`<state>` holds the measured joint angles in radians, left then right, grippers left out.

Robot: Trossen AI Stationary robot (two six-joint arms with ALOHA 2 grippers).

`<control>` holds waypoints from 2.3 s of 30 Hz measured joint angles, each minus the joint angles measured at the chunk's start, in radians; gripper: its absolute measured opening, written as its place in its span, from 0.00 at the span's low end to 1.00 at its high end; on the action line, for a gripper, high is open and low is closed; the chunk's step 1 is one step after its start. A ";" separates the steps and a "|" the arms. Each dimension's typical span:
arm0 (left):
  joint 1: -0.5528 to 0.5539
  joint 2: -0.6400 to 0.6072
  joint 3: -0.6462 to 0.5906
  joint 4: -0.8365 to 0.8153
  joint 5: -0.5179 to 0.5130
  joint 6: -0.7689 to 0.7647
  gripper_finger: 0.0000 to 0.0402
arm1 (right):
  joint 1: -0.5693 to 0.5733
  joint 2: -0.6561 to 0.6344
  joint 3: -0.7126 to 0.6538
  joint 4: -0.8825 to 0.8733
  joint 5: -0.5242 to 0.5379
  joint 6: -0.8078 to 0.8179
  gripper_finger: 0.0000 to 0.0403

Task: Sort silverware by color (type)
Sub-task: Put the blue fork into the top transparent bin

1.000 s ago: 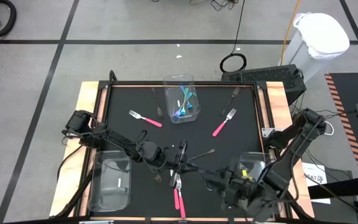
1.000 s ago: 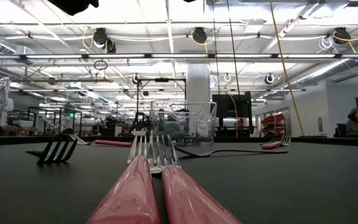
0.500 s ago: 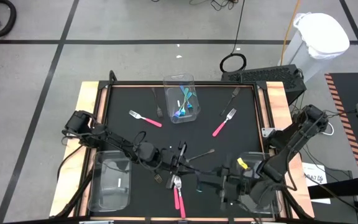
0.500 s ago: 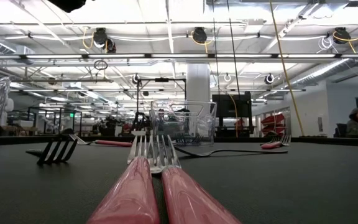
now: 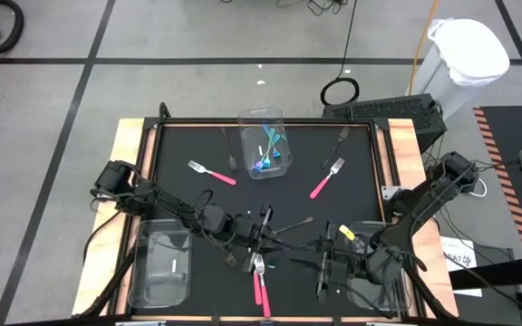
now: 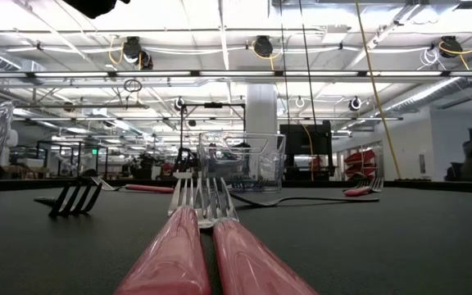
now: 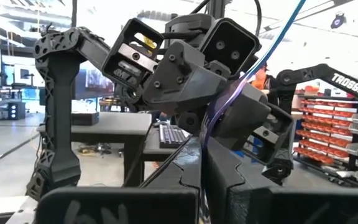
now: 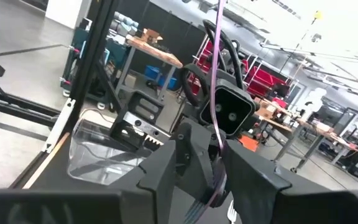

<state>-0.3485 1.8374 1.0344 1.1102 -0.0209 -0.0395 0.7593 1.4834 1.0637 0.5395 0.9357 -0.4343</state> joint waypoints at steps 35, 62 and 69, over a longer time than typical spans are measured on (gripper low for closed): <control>0.021 0.002 0.001 -0.105 -0.072 -0.007 0.00 | -0.052 0.003 -0.002 -0.142 0.054 0.070 0.03; 0.012 -0.038 0.000 -0.169 -0.169 -0.039 0.80 | 0.031 -0.141 -0.001 -0.429 0.061 0.255 0.01; -0.001 -0.135 0.001 -0.313 -0.174 -0.055 0.80 | 0.026 -0.154 -0.001 -0.533 0.057 0.347 0.01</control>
<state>-0.3492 1.7026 1.0351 0.7973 -0.1954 -0.0949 0.7850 1.3296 1.0630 0.0063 0.9924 -0.0872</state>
